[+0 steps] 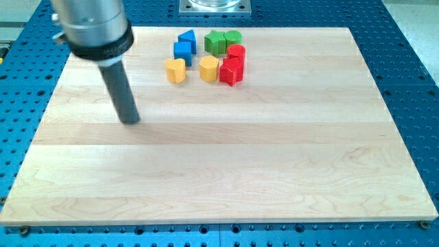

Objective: Push the heart into the blue cube

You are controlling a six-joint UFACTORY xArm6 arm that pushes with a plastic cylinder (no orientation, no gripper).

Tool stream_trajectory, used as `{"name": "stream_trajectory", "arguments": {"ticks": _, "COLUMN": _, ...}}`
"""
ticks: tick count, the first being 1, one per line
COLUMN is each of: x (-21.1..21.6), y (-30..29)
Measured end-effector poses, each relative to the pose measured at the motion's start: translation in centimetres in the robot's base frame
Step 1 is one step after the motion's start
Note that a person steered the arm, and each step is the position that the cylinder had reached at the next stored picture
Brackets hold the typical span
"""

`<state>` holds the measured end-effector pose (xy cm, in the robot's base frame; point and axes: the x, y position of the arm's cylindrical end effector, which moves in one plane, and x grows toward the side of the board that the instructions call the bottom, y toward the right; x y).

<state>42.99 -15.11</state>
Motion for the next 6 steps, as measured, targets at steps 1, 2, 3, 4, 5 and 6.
{"name": "stream_trajectory", "arguments": {"ticks": 1, "x": -4.7, "y": 1.7}}
{"name": "stream_trajectory", "arguments": {"ticks": 2, "x": -5.4, "y": 3.1}}
{"name": "stream_trajectory", "arguments": {"ticks": 3, "x": -5.8, "y": 4.6}}
{"name": "stream_trajectory", "arguments": {"ticks": 4, "x": -6.2, "y": 5.1}}
{"name": "stream_trajectory", "arguments": {"ticks": 5, "x": -6.6, "y": 5.1}}
{"name": "stream_trajectory", "arguments": {"ticks": 6, "x": -7.5, "y": 5.6}}
